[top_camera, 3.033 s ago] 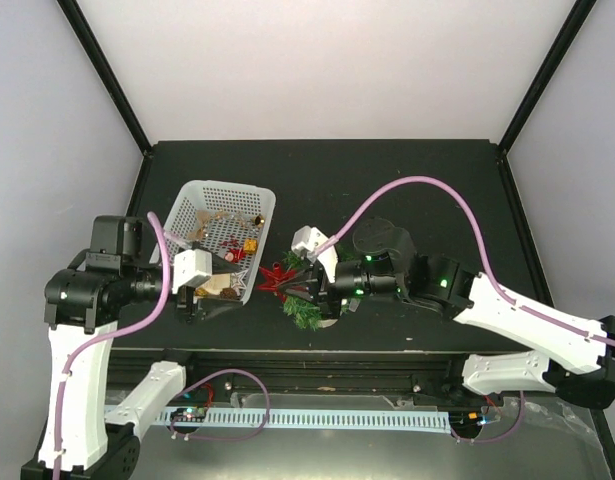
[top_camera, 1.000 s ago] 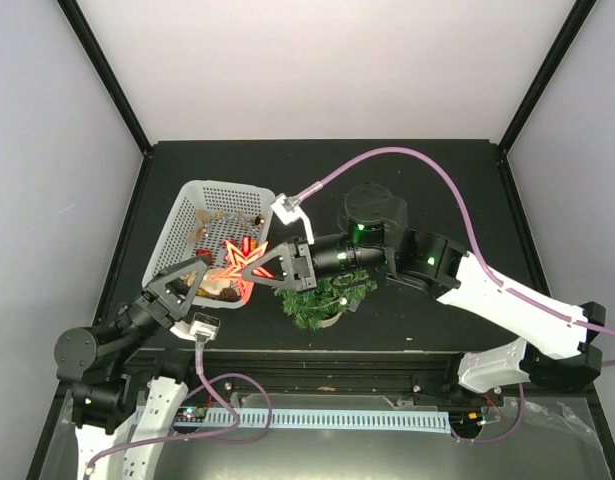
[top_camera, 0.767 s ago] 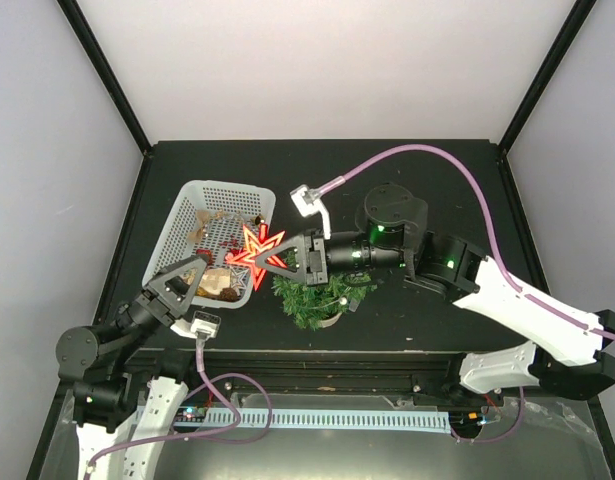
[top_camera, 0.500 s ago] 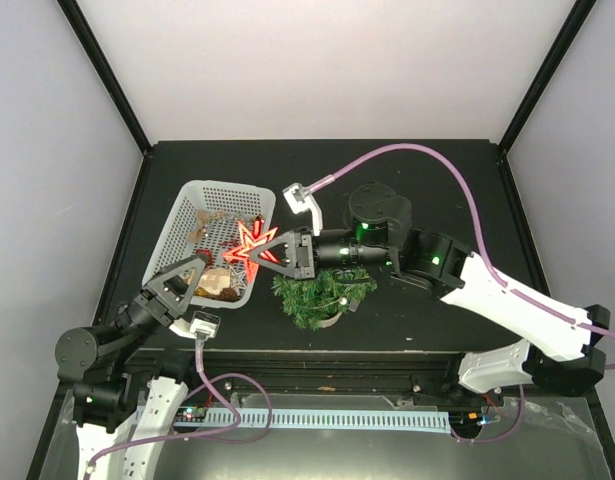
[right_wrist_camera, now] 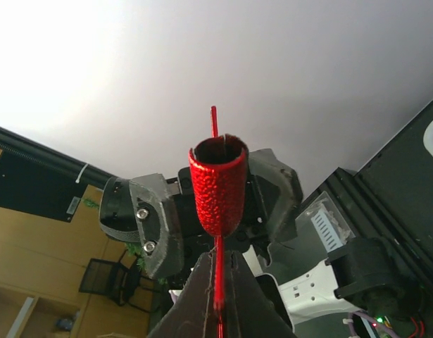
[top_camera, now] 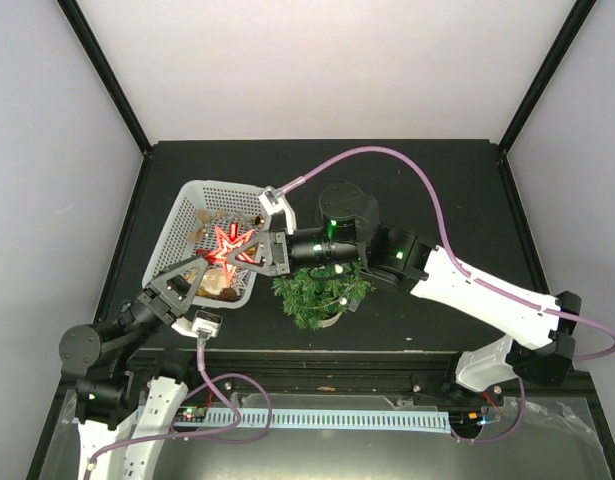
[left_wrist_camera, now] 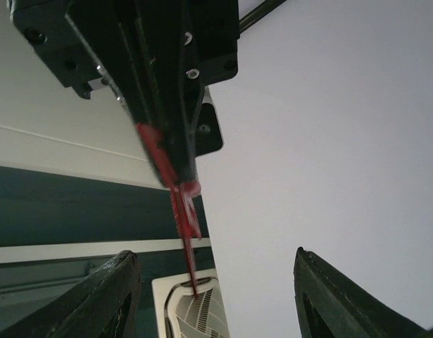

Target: Decorate the small christmas tree

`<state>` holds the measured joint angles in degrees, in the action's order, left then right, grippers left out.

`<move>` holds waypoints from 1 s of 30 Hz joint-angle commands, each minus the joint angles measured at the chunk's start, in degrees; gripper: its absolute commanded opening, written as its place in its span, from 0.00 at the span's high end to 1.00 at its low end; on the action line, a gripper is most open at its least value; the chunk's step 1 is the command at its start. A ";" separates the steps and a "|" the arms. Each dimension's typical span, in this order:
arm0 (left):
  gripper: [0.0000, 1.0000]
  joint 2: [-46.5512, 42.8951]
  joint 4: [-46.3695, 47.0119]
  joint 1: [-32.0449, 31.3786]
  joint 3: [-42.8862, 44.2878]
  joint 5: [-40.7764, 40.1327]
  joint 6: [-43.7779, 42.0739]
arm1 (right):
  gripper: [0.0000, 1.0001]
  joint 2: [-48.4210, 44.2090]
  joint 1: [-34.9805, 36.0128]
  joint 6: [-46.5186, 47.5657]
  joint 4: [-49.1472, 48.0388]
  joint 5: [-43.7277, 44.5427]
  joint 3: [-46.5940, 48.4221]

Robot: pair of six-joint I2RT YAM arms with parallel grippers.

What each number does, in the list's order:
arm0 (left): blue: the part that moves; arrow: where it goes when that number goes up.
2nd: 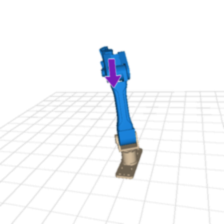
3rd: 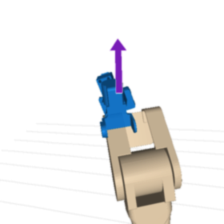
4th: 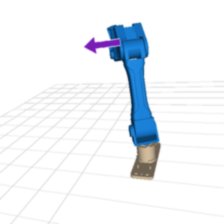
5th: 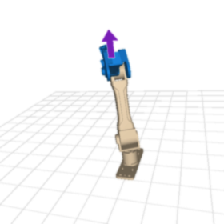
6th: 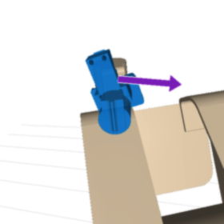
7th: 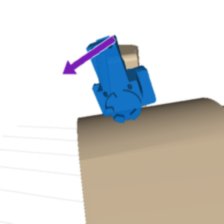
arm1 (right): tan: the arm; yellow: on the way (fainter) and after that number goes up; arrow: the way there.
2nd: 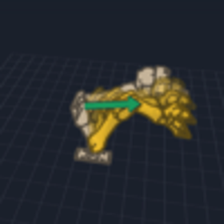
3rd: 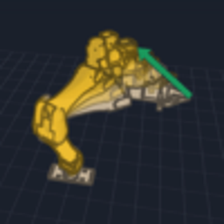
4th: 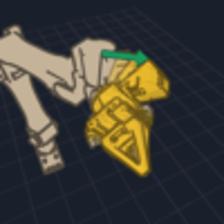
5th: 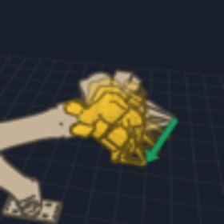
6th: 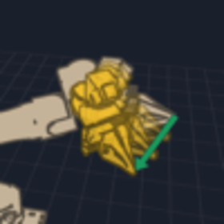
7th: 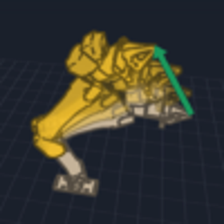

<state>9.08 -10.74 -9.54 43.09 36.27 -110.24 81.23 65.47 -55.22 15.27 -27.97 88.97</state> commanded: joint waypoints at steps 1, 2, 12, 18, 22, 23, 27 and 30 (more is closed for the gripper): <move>0.40 -0.47 1.43 -0.48 -0.81 1.69 -1.53 | 0.99 0.98 -0.28 -2.23 -4.78 -2.91 -0.30; 0.41 -0.39 1.49 -0.48 -0.90 1.70 -1.70 | 0.99 1.03 -0.28 -2.40 -5.20 -3.03 -0.47; 0.50 -0.54 1.88 -0.57 -1.59 1.95 -2.34 | 0.99 2.07 -0.31 -3.01 -6.97 -4.52 -1.47; 0.66 -0.56 2.12 -0.57 -1.68 2.95 -2.60 | 0.99 2.82 -0.17 -3.40 -8.20 -5.32 -2.11; 0.79 -0.56 2.42 -0.57 -2.02 3.25 -2.94 | 0.99 3.21 -0.17 -3.37 -8.57 -5.69 -2.35; 0.84 -0.56 2.48 -0.57 -1.94 3.26 -2.96 | 0.99 3.23 -0.13 -3.41 -8.65 -5.70 -2.43; 0.98 -0.73 2.31 -0.59 -2.04 3.45 -2.89 | 0.99 3.32 -0.09 -3.39 -9.08 -5.74 -2.96; 0.99 -0.90 2.43 -0.64 -1.97 3.82 -2.30 | 0.99 3.41 -0.13 -3.06 -9.01 -5.70 -3.17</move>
<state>8.95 -9.19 -9.85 41.41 37.87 -112.20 84.38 65.43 -58.46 8.54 -32.38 86.48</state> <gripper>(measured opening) 0.026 0.018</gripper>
